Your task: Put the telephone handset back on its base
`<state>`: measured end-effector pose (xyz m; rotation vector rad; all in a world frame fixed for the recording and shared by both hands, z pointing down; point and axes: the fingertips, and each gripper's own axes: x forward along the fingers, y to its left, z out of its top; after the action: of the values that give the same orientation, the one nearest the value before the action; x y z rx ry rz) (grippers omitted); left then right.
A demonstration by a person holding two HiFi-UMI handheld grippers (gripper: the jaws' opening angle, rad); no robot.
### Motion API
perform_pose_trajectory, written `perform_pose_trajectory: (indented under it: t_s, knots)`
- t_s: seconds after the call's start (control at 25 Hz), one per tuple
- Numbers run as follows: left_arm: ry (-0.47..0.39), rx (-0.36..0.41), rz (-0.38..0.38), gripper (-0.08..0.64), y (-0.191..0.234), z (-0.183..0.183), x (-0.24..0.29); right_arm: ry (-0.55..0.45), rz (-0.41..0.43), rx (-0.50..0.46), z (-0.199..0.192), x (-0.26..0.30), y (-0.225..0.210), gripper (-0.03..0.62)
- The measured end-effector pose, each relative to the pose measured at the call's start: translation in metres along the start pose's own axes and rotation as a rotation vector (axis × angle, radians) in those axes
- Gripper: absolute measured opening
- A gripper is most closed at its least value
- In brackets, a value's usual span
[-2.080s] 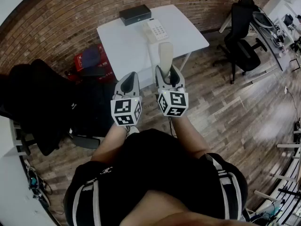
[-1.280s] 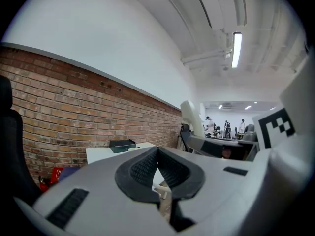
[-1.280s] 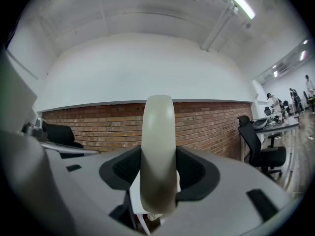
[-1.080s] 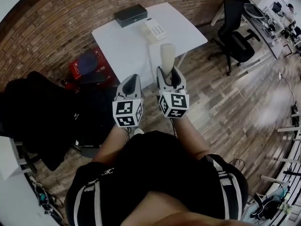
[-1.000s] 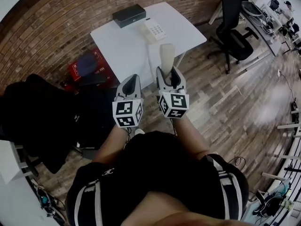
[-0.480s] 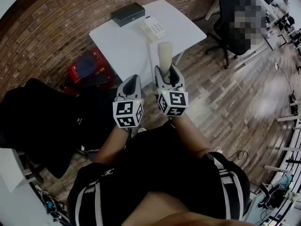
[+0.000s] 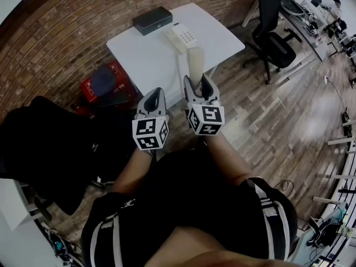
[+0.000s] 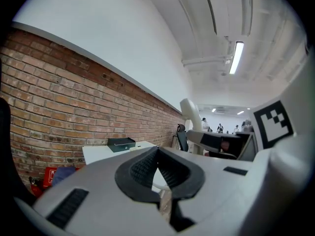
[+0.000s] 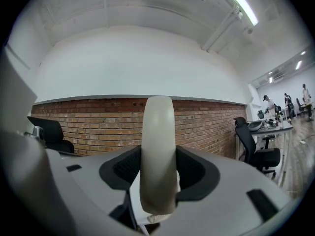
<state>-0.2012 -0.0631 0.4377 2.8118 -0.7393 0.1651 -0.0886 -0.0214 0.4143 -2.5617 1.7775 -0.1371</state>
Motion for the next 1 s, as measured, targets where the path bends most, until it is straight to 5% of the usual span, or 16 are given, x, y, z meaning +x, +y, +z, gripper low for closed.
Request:
perform_pose_trajectory:
  t_s: [0.36,1.0]
  knots:
    - [-0.031,0.028,0.017,0.002,-0.004,0.010,0.048,-0.053,0.030,-0.017,0.014,0.036,-0.037,0.196]
    - [0.020,0.028,0.150,0.002,-0.009,0.021,0.236,-0.057,0.140,0.010,0.024,0.180,-0.169,0.196]
